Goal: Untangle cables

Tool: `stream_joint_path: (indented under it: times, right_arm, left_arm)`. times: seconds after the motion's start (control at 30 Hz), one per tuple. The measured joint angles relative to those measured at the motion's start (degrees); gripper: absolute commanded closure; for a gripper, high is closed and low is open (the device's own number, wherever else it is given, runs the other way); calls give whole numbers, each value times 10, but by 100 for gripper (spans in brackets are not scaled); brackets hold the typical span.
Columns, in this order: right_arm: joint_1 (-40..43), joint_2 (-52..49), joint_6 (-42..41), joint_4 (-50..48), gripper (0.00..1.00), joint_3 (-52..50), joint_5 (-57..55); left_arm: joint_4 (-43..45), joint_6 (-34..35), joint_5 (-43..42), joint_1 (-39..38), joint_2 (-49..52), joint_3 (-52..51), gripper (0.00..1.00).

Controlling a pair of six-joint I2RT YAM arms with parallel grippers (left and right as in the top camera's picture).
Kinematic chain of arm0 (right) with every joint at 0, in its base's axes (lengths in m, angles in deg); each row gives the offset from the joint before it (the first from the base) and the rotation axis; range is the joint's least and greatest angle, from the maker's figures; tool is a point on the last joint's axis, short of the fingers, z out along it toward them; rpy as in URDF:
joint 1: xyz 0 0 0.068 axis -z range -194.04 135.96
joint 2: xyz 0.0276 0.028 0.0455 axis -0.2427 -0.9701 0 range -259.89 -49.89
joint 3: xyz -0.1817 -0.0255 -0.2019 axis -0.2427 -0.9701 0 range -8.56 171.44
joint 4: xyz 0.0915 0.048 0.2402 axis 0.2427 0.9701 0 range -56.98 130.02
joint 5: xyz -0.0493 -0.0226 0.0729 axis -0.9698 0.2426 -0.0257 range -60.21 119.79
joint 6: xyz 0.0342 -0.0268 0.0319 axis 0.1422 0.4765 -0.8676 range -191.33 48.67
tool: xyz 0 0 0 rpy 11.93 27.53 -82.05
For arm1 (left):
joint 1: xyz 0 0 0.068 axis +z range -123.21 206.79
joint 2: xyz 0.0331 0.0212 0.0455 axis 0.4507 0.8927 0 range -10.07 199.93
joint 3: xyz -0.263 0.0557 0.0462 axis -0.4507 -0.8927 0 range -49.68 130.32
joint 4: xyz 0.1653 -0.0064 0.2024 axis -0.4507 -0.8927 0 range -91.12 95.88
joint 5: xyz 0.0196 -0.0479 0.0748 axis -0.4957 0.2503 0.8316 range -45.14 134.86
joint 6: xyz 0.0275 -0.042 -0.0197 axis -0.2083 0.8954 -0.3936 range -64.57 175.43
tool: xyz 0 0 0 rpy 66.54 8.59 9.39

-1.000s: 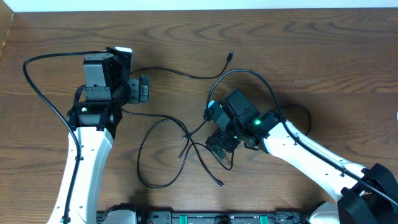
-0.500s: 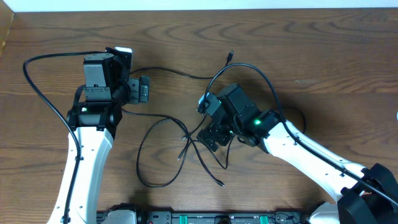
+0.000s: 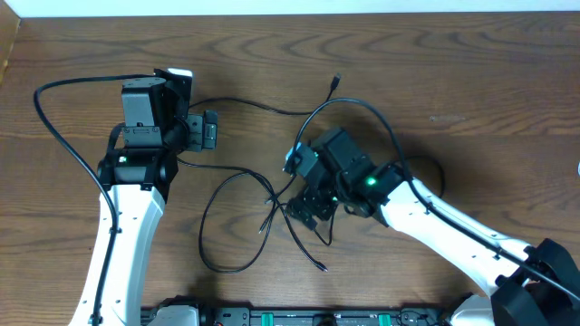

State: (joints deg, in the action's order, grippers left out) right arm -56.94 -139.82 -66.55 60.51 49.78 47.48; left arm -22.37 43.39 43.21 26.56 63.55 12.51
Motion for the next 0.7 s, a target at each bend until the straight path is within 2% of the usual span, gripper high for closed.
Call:
stream_joint_path:
  times: [0.23,0.5,0.7]
  right_arm:
    - [-26,0,0,28,1,0,5]
    - [-33,0,-1,103,1,0,-19]
    - [-33,0,-1,106,1,0,-38]
  left_arm:
    - [1,0,0,0,0,0,2]
    - [3,0,0,0,0,0,2]
    - [6,0,0,0,0,0,2]
